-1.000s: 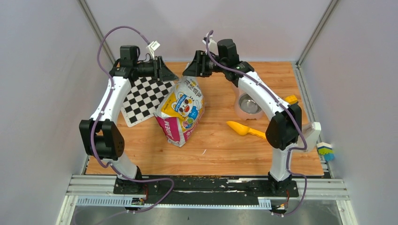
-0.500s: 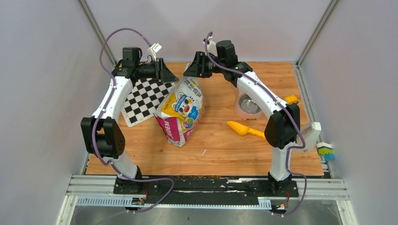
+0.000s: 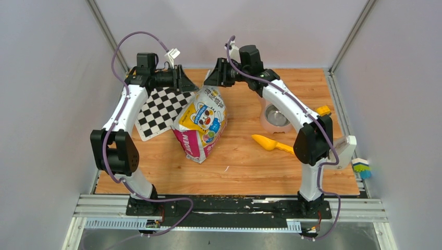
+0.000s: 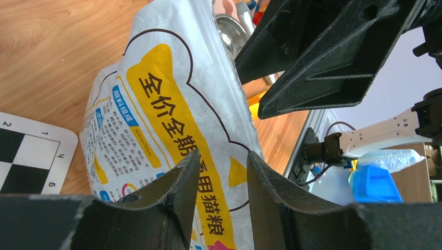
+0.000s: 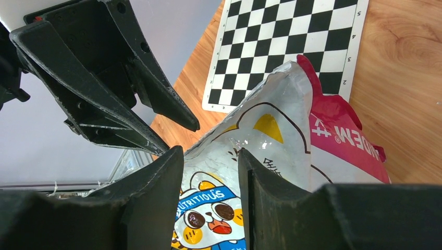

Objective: Serve the pet food
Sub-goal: Open the pet food bag at the center of the board.

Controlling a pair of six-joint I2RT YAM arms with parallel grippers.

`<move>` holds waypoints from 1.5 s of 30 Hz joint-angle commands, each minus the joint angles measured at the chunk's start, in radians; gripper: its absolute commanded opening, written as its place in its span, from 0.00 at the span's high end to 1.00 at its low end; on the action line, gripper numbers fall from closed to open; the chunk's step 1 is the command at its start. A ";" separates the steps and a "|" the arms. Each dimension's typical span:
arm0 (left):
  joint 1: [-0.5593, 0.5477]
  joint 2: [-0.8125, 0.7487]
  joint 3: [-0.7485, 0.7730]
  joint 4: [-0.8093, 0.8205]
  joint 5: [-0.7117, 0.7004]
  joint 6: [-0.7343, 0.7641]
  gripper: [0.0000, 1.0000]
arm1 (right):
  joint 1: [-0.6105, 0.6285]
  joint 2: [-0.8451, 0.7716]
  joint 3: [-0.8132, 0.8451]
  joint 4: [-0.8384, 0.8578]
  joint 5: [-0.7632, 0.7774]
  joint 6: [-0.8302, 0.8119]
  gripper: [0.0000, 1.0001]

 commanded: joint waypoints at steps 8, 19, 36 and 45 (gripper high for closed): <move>-0.005 -0.011 -0.009 0.020 0.024 0.002 0.53 | 0.010 0.017 0.026 0.027 -0.007 -0.021 0.62; -0.005 -0.015 -0.017 0.030 0.029 -0.003 0.52 | 0.010 0.026 0.034 0.026 -0.017 -0.009 0.64; -0.005 -0.025 -0.017 0.031 0.030 -0.002 0.52 | 0.010 0.010 0.031 0.042 -0.068 0.041 0.60; -0.004 -0.034 -0.016 0.027 0.031 0.004 0.52 | 0.010 0.007 0.026 0.051 -0.082 0.058 0.60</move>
